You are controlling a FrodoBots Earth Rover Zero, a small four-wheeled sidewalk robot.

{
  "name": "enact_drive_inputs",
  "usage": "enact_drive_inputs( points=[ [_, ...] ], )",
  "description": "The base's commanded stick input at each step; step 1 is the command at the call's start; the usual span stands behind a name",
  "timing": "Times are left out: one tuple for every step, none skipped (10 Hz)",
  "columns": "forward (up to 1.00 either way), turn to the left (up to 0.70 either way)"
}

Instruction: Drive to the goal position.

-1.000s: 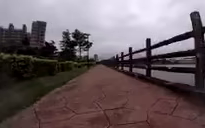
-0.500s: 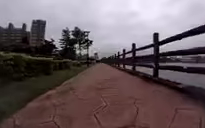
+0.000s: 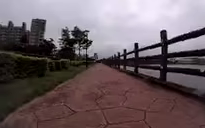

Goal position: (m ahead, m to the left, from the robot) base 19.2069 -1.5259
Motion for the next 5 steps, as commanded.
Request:
enact_drive_inputs(
  points=[
    [1.0, 0.0],
    [1.0, 0.0],
    [1.0, 0.0],
    [1.0, 0.0],
    [1.0, 0.0]
  ],
)
